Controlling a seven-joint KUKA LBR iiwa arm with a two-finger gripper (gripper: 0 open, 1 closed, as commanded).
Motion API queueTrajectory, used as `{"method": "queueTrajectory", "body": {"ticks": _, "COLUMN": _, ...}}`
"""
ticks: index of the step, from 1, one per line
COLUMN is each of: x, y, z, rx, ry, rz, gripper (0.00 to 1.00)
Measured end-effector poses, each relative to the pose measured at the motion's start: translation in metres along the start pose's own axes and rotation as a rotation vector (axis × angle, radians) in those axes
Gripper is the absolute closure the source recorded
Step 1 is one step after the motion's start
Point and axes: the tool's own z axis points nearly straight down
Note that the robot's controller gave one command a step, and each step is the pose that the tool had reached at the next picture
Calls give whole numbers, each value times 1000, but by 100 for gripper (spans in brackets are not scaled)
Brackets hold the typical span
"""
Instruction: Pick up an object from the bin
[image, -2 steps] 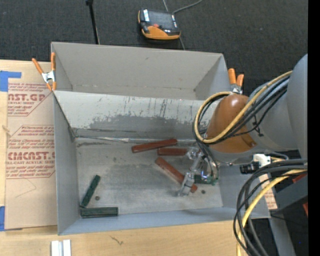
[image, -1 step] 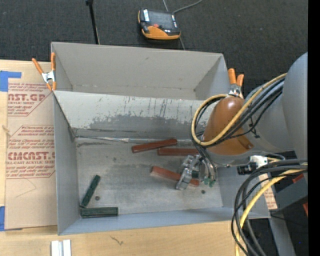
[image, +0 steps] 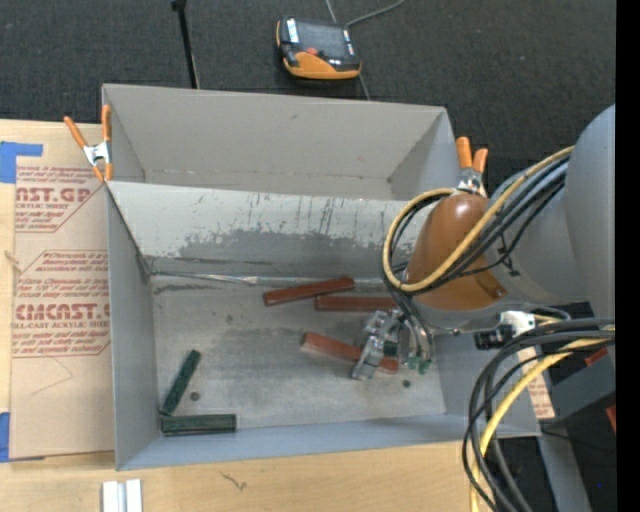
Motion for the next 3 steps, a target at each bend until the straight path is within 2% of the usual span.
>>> {"method": "queueTrajectory", "body": {"ticks": 3, "x": 1, "y": 0, "z": -22, "rx": 0, "ry": 3, "rz": 0, "gripper": 100}}
